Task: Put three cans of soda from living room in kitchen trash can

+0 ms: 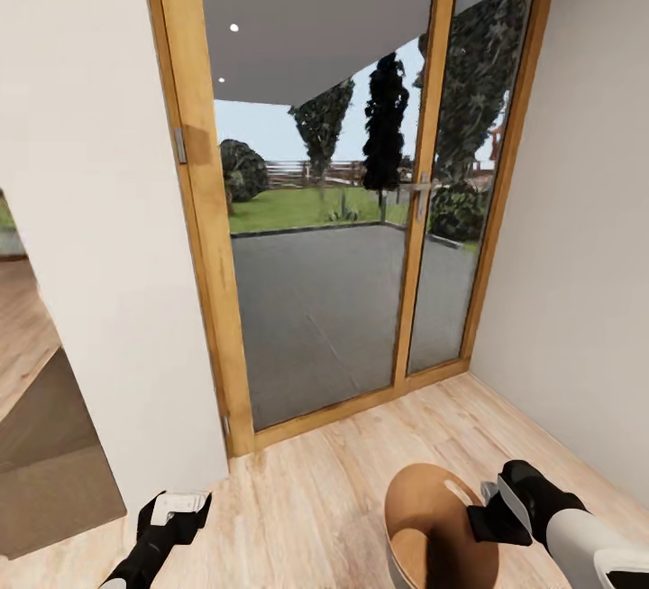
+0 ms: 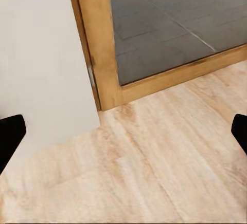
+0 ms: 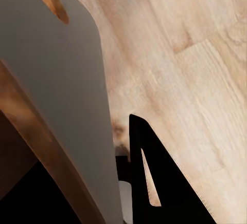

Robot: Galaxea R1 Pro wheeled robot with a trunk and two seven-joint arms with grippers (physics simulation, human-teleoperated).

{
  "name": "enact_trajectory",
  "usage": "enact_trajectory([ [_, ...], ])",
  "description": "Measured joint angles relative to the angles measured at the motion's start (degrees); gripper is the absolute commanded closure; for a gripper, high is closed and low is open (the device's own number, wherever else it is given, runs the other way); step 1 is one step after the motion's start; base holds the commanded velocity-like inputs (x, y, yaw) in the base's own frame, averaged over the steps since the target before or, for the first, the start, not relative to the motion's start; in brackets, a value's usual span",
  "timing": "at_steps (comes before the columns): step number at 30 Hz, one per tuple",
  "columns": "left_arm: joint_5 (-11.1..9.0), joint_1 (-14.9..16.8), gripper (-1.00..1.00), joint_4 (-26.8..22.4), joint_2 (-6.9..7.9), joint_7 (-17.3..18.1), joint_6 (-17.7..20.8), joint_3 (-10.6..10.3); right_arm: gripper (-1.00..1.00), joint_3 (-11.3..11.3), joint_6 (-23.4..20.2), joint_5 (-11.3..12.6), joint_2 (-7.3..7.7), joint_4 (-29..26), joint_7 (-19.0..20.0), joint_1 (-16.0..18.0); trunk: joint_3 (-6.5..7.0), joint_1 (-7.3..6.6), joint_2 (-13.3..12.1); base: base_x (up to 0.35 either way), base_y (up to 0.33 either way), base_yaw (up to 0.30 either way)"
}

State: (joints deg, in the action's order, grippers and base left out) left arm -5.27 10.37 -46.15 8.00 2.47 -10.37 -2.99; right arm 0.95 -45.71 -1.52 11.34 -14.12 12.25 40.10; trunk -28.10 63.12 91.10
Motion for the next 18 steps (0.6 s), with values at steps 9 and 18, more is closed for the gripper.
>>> enact_trajectory([
  [9,0.0,0.0,-1.00,0.0,0.00,-0.1,0.0,0.0,1.00,0.0,0.1,0.1,-0.12,0.0,0.1,-0.1,-0.33,0.00,0.0,-0.287,0.182,0.219],
  [18,0.0,0.0,-1.00,0.0,0.00,-0.1,0.0,0.0,1.00,-0.3,0.0,0.0,-0.32,0.0,0.0,-0.1,-0.46,0.00,0.0,-0.287,0.182,0.050],
])
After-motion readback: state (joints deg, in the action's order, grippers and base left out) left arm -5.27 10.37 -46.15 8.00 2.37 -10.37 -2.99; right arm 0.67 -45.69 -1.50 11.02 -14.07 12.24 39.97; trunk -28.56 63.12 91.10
